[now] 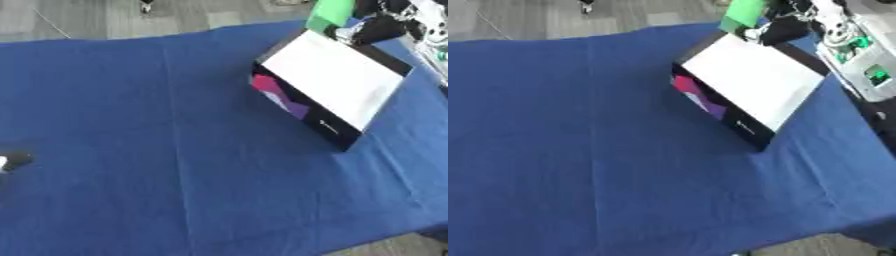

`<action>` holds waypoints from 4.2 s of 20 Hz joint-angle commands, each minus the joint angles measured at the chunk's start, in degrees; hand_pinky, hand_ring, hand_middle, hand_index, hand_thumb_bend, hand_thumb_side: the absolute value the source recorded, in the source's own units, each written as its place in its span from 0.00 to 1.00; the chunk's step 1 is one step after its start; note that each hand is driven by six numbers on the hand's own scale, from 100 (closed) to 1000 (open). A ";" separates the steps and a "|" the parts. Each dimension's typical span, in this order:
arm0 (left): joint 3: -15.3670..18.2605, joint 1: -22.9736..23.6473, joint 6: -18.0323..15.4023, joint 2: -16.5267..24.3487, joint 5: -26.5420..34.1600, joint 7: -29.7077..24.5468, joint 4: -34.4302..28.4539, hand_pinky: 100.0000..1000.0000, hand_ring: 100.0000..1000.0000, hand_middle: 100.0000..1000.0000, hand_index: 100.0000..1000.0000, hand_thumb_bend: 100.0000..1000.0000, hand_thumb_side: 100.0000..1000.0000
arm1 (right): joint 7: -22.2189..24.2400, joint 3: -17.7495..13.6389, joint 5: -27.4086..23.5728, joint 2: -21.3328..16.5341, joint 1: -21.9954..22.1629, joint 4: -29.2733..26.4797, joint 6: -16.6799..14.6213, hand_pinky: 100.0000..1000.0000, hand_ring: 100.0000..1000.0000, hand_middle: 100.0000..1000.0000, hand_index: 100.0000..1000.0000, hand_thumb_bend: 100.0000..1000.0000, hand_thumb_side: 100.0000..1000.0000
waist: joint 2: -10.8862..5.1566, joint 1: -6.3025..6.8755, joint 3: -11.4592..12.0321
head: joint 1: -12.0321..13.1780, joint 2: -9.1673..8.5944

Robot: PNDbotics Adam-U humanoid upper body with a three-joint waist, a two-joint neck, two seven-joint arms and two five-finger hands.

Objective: Pick up the objects with one hand, pass them to the other hand, and then place them into the box on the other side of the table.

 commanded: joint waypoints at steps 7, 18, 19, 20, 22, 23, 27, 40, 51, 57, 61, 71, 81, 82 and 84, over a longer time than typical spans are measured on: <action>2.71 -0.51 0.80 2.58 1.45 1.84 -3.41 0.71 0.63 0.65 0.77 0.97 0.34 | 1.87 0.17 7.27 -2.26 -0.27 8.98 -2.65 0.76 0.62 0.33 0.53 0.46 0.00 | 0.19 0.76 1.01 | -1.02 -1.30; 4.45 0.04 1.44 3.39 1.62 3.66 -3.53 0.71 0.63 0.65 0.77 0.97 0.34 | 2.20 -1.52 13.41 -2.07 1.19 10.95 -2.69 0.81 0.80 0.78 0.86 0.61 0.09 | 0.35 0.80 1.11 | 1.10 -0.90; 4.60 0.16 1.48 3.48 1.63 3.83 -3.56 0.71 0.63 0.65 0.77 0.97 0.34 | 1.78 -1.78 13.26 -2.04 1.39 10.89 -2.37 0.81 0.79 0.77 0.86 0.61 0.09 | 0.33 0.80 1.08 | 1.27 -0.83; 4.73 0.27 1.51 3.59 1.63 3.99 -3.59 0.71 0.63 0.65 0.77 0.97 0.34 | 1.37 -1.98 12.92 -2.02 1.56 10.78 -2.12 0.81 0.79 0.77 0.86 0.61 0.09 | 0.32 0.80 1.06 | 1.46 -0.79; 5.12 0.50 1.69 4.02 1.60 4.31 -3.58 0.71 0.63 0.65 0.77 0.97 0.33 | 0.38 -2.59 11.64 -1.97 1.84 10.17 -1.86 0.80 0.79 0.76 0.85 0.60 0.09 | 0.27 0.82 1.00 | 2.55 -0.71; 5.43 0.63 1.91 4.28 1.77 4.50 -3.49 0.70 0.63 0.65 0.77 0.96 0.33 | -0.33 -3.06 10.41 -1.88 1.91 9.58 -1.81 0.80 0.78 0.74 0.85 0.58 0.11 | 0.23 0.87 0.97 | 3.94 -0.64; 7.04 0.39 3.68 6.42 3.43 4.49 -2.64 0.71 0.64 0.65 0.77 0.91 0.32 | -6.16 -5.32 0.25 -1.66 2.34 4.82 -2.60 0.80 0.77 0.72 0.84 0.41 0.22 | 0.12 1.21 1.06 | 10.71 -0.39; 5.66 -11.07 14.79 20.18 8.21 -12.63 11.24 0.76 0.70 0.69 0.78 0.91 0.32 | -12.42 -6.93 -17.44 -2.29 1.44 -6.19 -6.67 0.80 0.76 0.70 0.86 0.59 0.12 | -0.22 1.59 1.24 | 17.81 -0.87; 1.97 -27.64 15.63 16.08 -2.83 -27.13 34.93 0.78 0.74 0.70 0.78 0.94 0.24 | -15.46 -8.62 -20.71 -1.42 0.31 -8.29 -5.94 0.80 0.75 0.68 0.85 0.54 0.13 | 1.44 2.00 -2.08 | 17.84 -2.47; 3.82 -32.98 15.05 12.65 -14.64 -30.94 43.94 0.79 0.76 0.71 0.78 0.91 0.18 | -18.22 -9.69 -23.85 -1.02 0.06 -7.63 -5.65 0.80 0.74 0.67 0.85 0.51 0.15 | 2.44 2.53 -3.71 | 19.44 -2.08; 5.11 -34.68 16.32 11.70 -21.92 -29.98 46.57 0.79 0.77 0.71 0.78 0.89 0.14 | -18.71 -9.83 -24.22 -0.94 0.43 -7.24 -5.56 0.80 0.74 0.66 0.84 0.51 0.15 | 2.91 2.82 -4.37 | 20.61 -1.93; 6.45 -35.10 17.39 9.86 -28.86 -28.74 51.25 0.80 0.78 0.73 0.77 0.78 0.01 | -17.25 -8.54 -22.67 0.73 1.01 -7.89 -5.11 0.80 0.73 0.66 0.84 0.52 0.15 | 3.61 2.83 -5.39 | 22.44 -2.34; 8.28 -33.82 17.91 10.34 -32.46 -26.33 53.95 0.80 0.79 0.73 0.78 0.72 0.00 | -14.68 -6.36 -19.74 2.75 1.03 -8.87 -4.06 0.80 0.73 0.65 0.84 0.53 0.16 | 4.29 2.84 -6.05 | 23.42 -3.08; 8.44 -33.73 17.96 10.40 -32.76 -26.44 54.29 0.80 0.79 0.73 0.77 0.70 0.00 | -14.56 -6.28 -19.55 2.89 0.98 -8.92 -4.00 0.80 0.73 0.65 0.84 0.53 0.15 | 4.42 2.83 -6.16 | 23.47 -3.19; 8.70 -33.61 18.10 10.48 -33.44 -26.67 54.84 0.80 0.79 0.73 0.77 0.69 0.00 | -14.38 -6.17 -19.21 3.11 0.99 -8.98 -3.90 0.80 0.73 0.65 0.84 0.53 0.16 | 4.65 2.81 -6.31 | 23.54 -3.33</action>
